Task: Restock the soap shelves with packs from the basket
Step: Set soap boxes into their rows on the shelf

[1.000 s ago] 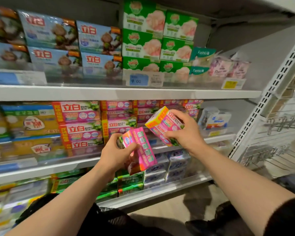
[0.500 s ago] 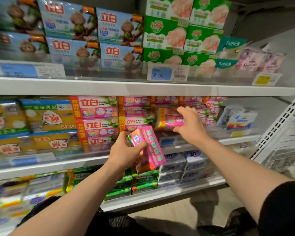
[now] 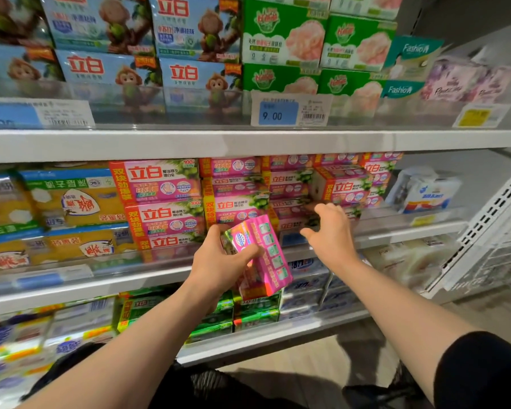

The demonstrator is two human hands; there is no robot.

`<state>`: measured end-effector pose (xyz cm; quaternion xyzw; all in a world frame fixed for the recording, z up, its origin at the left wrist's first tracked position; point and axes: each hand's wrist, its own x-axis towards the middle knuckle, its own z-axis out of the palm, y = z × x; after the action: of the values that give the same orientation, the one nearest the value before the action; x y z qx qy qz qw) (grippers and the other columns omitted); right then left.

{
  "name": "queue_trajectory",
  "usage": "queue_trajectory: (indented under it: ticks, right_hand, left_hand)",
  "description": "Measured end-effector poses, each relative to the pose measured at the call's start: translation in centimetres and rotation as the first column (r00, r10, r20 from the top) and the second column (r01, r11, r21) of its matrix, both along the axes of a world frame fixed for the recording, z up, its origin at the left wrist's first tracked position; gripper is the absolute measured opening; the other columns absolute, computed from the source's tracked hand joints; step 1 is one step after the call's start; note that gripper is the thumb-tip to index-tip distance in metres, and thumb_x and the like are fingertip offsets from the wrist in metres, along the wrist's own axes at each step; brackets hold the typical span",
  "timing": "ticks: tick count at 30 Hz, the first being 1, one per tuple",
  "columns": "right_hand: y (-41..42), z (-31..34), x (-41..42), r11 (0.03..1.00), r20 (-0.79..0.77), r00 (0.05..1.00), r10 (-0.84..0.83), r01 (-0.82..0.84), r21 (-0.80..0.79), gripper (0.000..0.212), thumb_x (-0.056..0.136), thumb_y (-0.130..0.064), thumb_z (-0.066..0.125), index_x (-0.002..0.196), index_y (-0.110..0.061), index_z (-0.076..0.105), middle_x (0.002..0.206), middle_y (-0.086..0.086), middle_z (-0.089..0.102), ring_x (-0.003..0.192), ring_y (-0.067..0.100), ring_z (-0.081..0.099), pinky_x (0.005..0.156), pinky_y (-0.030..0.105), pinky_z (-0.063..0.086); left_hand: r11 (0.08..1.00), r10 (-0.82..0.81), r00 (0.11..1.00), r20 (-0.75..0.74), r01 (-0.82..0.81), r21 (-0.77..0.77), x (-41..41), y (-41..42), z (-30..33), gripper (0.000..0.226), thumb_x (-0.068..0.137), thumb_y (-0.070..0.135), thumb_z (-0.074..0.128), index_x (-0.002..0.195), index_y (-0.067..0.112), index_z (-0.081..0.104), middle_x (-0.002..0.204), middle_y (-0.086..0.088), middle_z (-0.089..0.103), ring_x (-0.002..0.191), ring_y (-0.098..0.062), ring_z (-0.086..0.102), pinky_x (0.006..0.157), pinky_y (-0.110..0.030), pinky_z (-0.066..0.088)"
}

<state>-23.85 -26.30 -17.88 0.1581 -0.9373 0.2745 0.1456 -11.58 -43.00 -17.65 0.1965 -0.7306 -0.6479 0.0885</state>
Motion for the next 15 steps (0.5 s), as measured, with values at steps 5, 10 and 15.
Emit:
queue_trajectory:
  ticks: [5, 10, 15]
  right_hand:
    - [0.5, -0.5, -0.5, 0.999, 0.016, 1.0, -0.014, 0.013, 0.044, 0.035, 0.085, -0.02, 0.071, 0.112, -0.001, 0.058, 0.103, 0.008, 0.055, 0.115, 0.031, 0.043, 0.092, 0.04, 0.042]
    - [1.6, -1.3, -0.5, 0.987, -0.075, 0.995, 0.066, -0.054, 0.148, 0.03, 0.087, -0.023, 0.068, 0.108, -0.003, 0.062, 0.086, 0.002, 0.048, 0.104, 0.028, 0.043, 0.083, 0.038, 0.039]
    - [1.9, -1.3, -1.3, 0.987, -0.084, 0.995, 0.052, -0.039, 0.156, 0.024, 0.092, -0.023, 0.059, 0.107, -0.005, 0.064, 0.097, 0.011, 0.061, 0.1, 0.03, 0.047, 0.074, 0.035, 0.035]
  left_hand:
    - [1.0, -0.008, 1.0, 0.019, 0.009, -0.03, 0.1, 0.0, -0.5, 0.051, 0.08, 0.027, 0.077, 0.119, 0.03, 0.044, 0.102, 0.001, 0.065, 0.09, -0.02, 0.068, 0.069, -0.039, 0.059]
    - [0.998, -0.015, 1.0, 0.02, 0.016, -0.055, 0.1, 0.3, -1.0, 0.049, 0.08, 0.027, 0.077, 0.117, 0.03, 0.044, 0.103, 0.005, 0.064, 0.091, -0.019, 0.068, 0.076, -0.046, 0.059]
    - [1.0, 0.026, 0.999, 0.027, -0.026, 0.005, -0.1, 0.5, -1.3, 0.046, 0.081, 0.026, 0.077, 0.115, 0.031, 0.046, 0.103, -0.001, 0.068, 0.09, -0.02, 0.07, 0.075, -0.047, 0.06]
